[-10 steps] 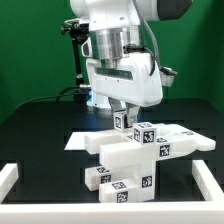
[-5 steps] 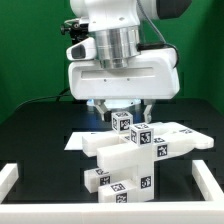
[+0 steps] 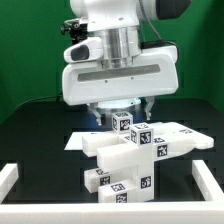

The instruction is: Assemble chair

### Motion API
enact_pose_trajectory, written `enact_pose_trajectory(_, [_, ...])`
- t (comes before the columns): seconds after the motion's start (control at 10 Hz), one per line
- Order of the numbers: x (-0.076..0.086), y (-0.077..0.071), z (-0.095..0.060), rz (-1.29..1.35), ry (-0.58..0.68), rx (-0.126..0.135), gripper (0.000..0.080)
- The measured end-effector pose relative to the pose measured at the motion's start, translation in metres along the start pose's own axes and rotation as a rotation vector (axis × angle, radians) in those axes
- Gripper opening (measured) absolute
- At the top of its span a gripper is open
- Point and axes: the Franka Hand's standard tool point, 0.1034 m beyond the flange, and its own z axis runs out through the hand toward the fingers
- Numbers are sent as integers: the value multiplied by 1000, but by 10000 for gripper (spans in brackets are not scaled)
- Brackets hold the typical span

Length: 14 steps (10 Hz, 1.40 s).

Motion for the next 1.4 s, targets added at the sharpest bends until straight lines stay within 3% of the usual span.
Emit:
enact_pose_trajectory(0.3, [-1,2,1,30,2,-1,646])
enact_pose_trajectory(0.4, [-1,1,1,73,3,1,435])
enact_pose_trajectory(0.5, [-1,1,1,189,3,1,300])
enact_pose_trajectory(0.9, [-1,1,1,456,3,2,282])
enact_pose_trajectory(1.2, [3,3,-1,918,24,8,282])
enact_pose_trajectory(1.4, [2,5,1,1201,44,30,284])
